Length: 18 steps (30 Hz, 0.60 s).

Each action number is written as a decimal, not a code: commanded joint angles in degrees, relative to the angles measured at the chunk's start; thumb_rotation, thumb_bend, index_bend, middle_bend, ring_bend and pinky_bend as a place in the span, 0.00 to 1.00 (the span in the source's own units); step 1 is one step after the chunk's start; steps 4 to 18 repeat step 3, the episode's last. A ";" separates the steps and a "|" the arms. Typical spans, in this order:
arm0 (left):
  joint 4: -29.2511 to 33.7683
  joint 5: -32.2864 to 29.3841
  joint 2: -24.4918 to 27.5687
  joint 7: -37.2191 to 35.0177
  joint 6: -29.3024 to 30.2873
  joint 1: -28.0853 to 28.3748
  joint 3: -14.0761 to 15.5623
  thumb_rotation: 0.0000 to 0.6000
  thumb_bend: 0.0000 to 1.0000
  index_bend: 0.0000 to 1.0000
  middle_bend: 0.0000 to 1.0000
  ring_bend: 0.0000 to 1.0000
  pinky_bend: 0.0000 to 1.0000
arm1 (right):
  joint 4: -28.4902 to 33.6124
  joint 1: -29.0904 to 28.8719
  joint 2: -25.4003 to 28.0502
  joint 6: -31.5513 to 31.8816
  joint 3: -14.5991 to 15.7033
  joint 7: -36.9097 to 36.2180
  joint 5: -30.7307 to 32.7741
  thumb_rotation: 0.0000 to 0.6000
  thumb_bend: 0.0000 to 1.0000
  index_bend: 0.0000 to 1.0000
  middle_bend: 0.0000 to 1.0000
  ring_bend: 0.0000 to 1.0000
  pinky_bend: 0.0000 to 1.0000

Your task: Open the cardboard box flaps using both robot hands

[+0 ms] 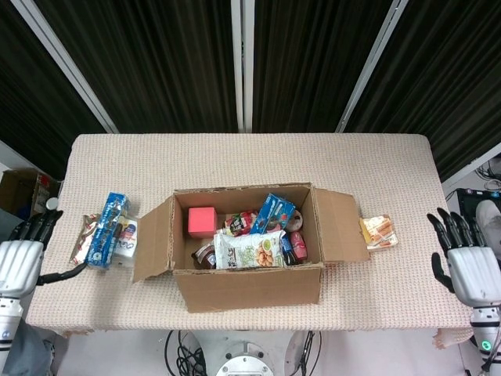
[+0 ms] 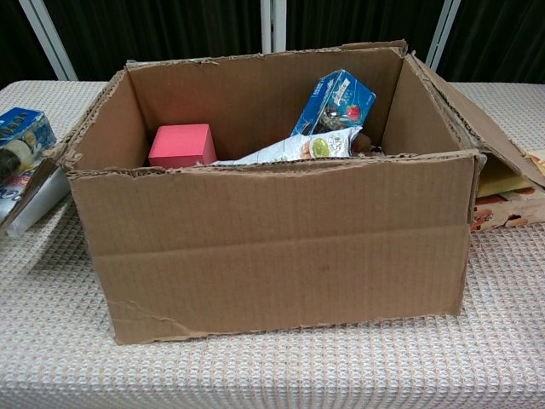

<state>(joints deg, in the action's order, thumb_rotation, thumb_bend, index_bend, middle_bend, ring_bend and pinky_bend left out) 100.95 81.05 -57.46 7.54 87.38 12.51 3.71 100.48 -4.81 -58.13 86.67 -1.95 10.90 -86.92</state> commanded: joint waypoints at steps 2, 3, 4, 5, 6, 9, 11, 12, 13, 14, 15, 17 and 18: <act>-3.73 2.00 -3.50 -0.87 3.91 -4.08 1.11 0.26 0.00 0.05 0.07 0.09 0.18 | -4.85 3.42 -4.96 2.76 1.67 2.34 1.63 1.00 0.53 0.00 0.00 0.00 0.00; -4.46 2.34 -3.95 -1.20 4.31 -4.47 1.02 0.26 0.00 0.05 0.07 0.09 0.18 | -5.27 3.59 -5.31 2.83 1.62 2.15 1.79 1.00 0.53 0.00 0.00 0.00 0.00; -4.46 2.34 -3.95 -1.20 4.31 -4.47 1.02 0.26 0.00 0.05 0.07 0.09 0.18 | -5.27 3.59 -5.31 2.83 1.62 2.15 1.79 1.00 0.53 0.00 0.00 0.00 0.00; -4.46 2.34 -3.95 -1.20 4.31 -4.47 1.02 0.26 0.00 0.05 0.07 0.09 0.18 | -5.27 3.59 -5.31 2.83 1.62 2.15 1.79 1.00 0.53 0.00 0.00 0.00 0.00; -4.46 2.34 -3.95 -1.20 4.31 -4.47 1.02 0.26 0.00 0.05 0.07 0.09 0.18 | -5.27 3.59 -5.31 2.83 1.62 2.15 1.79 1.00 0.53 0.00 0.00 0.00 0.00; -4.46 2.34 -3.95 -1.20 4.31 -4.47 1.02 0.26 0.00 0.05 0.07 0.09 0.18 | -5.27 3.59 -5.31 2.83 1.62 2.15 1.79 1.00 0.53 0.00 0.00 0.00 0.00; -4.46 2.34 -3.95 -1.20 4.31 -4.47 1.02 0.26 0.00 0.05 0.07 0.09 0.18 | -5.27 3.59 -5.31 2.83 1.62 2.15 1.79 1.00 0.53 0.00 0.00 0.00 0.00; -4.46 2.34 -3.95 -1.20 4.31 -4.47 1.02 0.26 0.00 0.05 0.07 0.09 0.18 | -5.27 3.59 -5.31 2.83 1.62 2.15 1.79 1.00 0.53 0.00 0.00 0.00 0.00; -4.46 2.34 -3.95 -1.20 4.31 -4.47 1.02 0.26 0.00 0.05 0.07 0.09 0.18 | -5.27 3.59 -5.31 2.83 1.62 2.15 1.79 1.00 0.53 0.00 0.00 0.00 0.00; -4.46 2.34 -3.95 -1.20 4.31 -4.47 1.02 0.26 0.00 0.05 0.07 0.09 0.18 | -5.27 3.59 -5.31 2.83 1.62 2.15 1.79 1.00 0.53 0.00 0.00 0.00 0.00; -4.46 2.34 -3.95 -1.20 4.31 -4.47 1.02 0.26 0.00 0.05 0.07 0.09 0.18 | -5.27 3.59 -5.31 2.83 1.62 2.15 1.79 1.00 0.53 0.00 0.00 0.00 0.00; -4.46 2.34 -3.95 -1.20 4.31 -4.47 1.02 0.26 0.00 0.05 0.07 0.09 0.18 | -5.27 3.59 -5.31 2.83 1.62 2.15 1.79 1.00 0.53 0.00 0.00 0.00 0.00; -4.46 2.34 -3.95 -1.20 4.31 -4.47 1.02 0.26 0.00 0.05 0.07 0.09 0.18 | -5.27 3.59 -5.31 2.83 1.62 2.15 1.79 1.00 0.53 0.00 0.00 0.00 0.00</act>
